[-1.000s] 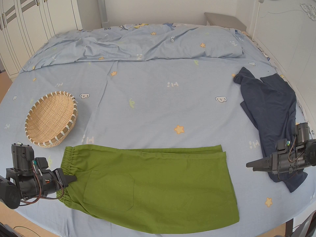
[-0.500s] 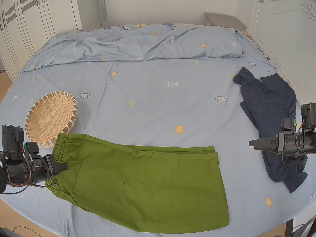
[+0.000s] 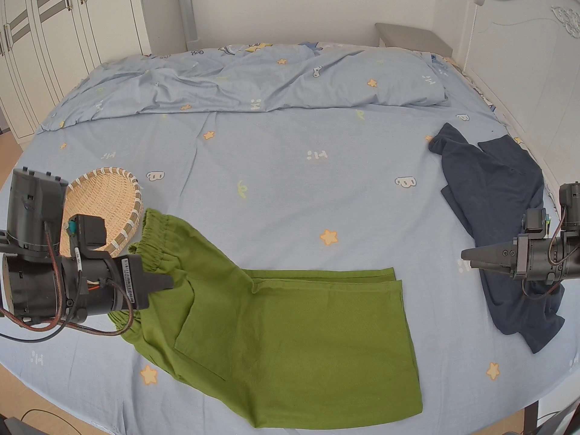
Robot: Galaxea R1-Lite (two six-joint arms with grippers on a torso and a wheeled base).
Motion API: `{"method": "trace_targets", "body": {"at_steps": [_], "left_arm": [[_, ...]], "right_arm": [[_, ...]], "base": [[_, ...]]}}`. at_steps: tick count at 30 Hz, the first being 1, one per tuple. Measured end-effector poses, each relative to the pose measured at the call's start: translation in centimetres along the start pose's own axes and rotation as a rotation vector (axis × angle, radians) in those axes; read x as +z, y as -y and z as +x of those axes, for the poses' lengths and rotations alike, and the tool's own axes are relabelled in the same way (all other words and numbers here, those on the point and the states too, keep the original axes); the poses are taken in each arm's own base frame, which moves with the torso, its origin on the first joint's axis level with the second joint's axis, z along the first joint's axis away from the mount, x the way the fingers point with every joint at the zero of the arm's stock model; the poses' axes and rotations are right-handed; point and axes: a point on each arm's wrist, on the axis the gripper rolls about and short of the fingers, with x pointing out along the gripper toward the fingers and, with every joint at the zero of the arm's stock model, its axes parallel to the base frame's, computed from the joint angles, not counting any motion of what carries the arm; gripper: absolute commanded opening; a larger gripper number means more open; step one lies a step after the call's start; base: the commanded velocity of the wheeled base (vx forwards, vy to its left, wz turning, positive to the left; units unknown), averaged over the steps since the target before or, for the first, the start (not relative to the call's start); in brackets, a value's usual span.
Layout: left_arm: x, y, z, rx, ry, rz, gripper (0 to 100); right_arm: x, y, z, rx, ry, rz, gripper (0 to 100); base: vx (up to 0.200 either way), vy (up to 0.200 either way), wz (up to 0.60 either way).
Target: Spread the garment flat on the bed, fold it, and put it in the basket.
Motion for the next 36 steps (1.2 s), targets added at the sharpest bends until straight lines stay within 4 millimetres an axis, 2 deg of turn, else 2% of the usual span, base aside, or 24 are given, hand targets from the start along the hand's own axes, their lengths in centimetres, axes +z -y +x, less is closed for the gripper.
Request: {"method": "trace_targets", "body": {"at_steps": [7,16,27,36], "left_arm": [[-0.5,4.3,1.1,-0.099,-0.046,0.058,0],[-1.2,9.5,3.9,-0.240,-0.057,0.084,0],[-3.3,13.0,5.6,-0.319,-0.122,0.046,0],[-5.1,15.1,8.4,-0.298,-0.092,0.003,0]], "right_arm": [[-0.1,-0.9,-0.4,0.011,0.010,-0.011,100],[-0.2,-1.3,-0.3,-0.012,0.013,-0.019,100],[-0.3,-1.2,0.0,-0.015,0.005,-0.019,100],[-0.4,-1.1,0.1,-0.017,0.001,-0.015,100]], "base": [[0.000,0.000,0.00],[0.000,0.000,0.00],[0.000,0.000,0.00],[0.000,0.000,0.00]]}}
